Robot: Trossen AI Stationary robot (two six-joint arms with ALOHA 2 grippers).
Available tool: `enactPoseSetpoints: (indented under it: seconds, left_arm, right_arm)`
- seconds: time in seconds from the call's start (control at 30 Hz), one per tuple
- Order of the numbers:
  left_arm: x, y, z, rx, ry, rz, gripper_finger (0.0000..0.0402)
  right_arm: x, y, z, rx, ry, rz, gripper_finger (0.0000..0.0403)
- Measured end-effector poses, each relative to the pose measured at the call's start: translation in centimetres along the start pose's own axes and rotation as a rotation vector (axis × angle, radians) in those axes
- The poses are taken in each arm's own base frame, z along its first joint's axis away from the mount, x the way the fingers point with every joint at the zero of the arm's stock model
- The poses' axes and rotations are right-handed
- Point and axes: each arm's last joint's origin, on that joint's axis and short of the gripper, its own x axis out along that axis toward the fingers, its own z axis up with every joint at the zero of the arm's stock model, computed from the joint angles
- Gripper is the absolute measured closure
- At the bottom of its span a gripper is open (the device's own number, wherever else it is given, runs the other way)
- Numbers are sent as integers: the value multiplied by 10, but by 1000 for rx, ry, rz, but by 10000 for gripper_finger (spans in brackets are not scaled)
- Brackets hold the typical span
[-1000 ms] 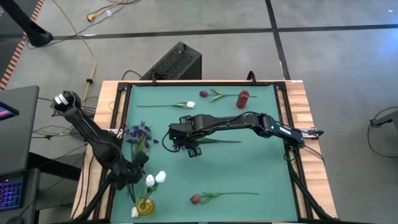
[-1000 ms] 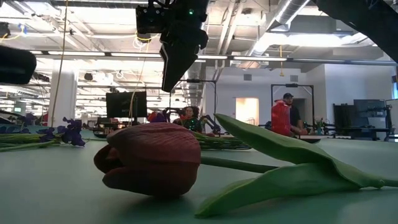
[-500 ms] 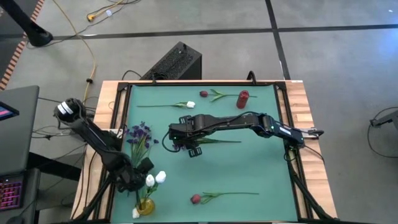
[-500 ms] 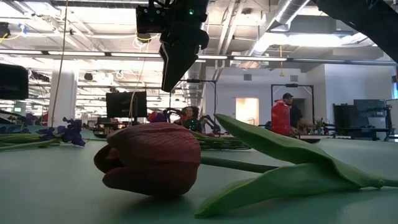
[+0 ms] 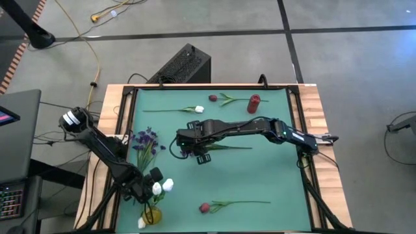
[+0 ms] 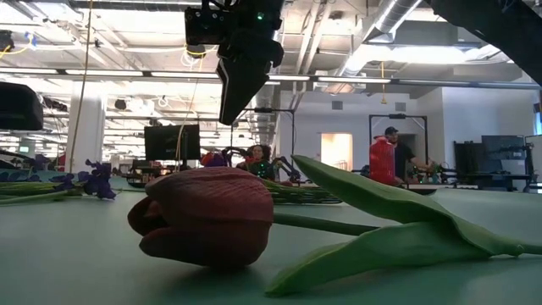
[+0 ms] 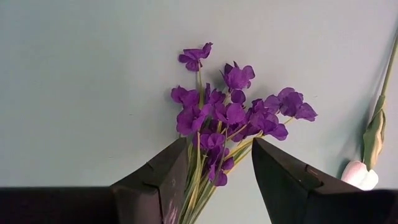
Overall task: Sort flowers into vase by color
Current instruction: Put the white tulip into the yellow vase
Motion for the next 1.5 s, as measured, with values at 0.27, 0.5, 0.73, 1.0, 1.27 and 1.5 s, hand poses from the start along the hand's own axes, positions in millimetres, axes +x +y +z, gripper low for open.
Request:
enactPoseSetpoints:
  seconds: [0.27, 0.5, 0.73, 1.0, 1.27, 1.5]
  left_arm:
    - [0, 0, 0, 3, 5, 13, 395]
    - [-1, -9, 0, 102, 27, 49, 401]
    - [-14, -24, 7, 224, 78, 145, 401]
    - [-52, -34, 23, 248, -11, 265, 401]
    - [-110, -39, -1, 140, -298, 344, 401]
    - [-150, -41, -29, 81, -512, 327, 401]
  right_arm:
    - [0, 0, 0, 0, -1, 0, 198]
    - [0, 0, 0, 1, -1, 0, 198]
    - [0, 0, 0, 3, -2, -1, 198]
    - [0, -4, 0, 11, -9, -4, 198]
    - [0, -3, 0, 9, -9, -4, 198]
    - [0, -3, 1, 11, -14, -5, 198]
